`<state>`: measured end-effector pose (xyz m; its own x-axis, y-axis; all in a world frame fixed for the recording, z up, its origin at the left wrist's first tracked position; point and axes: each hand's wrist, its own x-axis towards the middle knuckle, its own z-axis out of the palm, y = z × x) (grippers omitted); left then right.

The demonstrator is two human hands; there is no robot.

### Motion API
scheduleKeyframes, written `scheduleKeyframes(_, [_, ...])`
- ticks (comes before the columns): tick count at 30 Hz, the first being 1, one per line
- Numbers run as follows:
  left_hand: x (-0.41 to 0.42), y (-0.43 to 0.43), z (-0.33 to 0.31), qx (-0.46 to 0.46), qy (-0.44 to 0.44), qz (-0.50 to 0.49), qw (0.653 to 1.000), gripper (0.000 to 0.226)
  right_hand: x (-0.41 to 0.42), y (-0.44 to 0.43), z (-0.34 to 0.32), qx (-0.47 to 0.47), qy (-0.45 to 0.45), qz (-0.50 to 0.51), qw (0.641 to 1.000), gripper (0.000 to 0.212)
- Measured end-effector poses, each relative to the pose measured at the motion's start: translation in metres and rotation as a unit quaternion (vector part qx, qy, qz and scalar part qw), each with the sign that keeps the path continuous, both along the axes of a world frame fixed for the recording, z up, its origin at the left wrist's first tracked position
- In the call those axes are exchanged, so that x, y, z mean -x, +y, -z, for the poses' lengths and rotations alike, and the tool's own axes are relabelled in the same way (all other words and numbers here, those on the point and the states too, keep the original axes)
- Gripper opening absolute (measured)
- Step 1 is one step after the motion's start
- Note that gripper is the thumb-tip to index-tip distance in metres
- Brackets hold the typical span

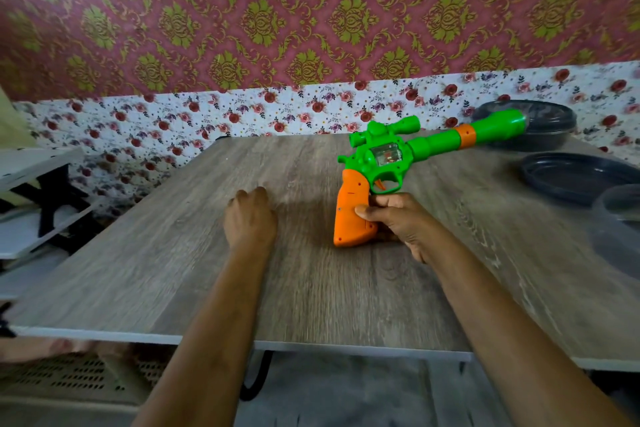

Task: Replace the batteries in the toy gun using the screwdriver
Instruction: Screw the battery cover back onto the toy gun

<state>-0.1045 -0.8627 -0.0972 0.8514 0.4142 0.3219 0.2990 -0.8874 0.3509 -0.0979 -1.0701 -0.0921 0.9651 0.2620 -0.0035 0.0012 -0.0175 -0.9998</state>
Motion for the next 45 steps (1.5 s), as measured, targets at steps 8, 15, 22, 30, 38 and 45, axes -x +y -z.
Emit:
scheduleKeyframes(8, [0.003,0.001,-0.003,0.041,-0.061,-0.024,0.997,0.021,0.004,-0.003,0.000,0.001,-0.011,0.030,0.999,0.031])
scheduleKeyframes(15, [0.009,-0.010,-0.017,0.169,-0.330,0.122,0.921,0.021,-0.001,-0.005,-0.002,-0.014,0.038,0.032,0.999,0.029])
scheduleKeyframes(22, [0.007,-0.026,-0.012,0.111,-0.379,0.300,0.868,0.023,-0.003,-0.003,-0.004,-0.003,0.030,0.021,0.999,0.029])
scheduleKeyframes(30, [0.016,-0.031,-0.019,0.195,-0.422,0.315,0.827,0.031,-0.006,-0.005,0.000,-0.013,0.029,0.023,0.999,0.024])
scheduleKeyframes(38, [0.022,-0.036,-0.021,0.160,-0.466,0.343,0.800,0.022,-0.008,-0.005,0.002,-0.018,0.024,0.021,0.999,0.011])
scheduleKeyframes(45, [0.023,-0.038,-0.021,0.150,-0.476,0.350,0.793,0.023,-0.010,-0.004,0.003,-0.024,0.018,0.012,0.999,0.020])
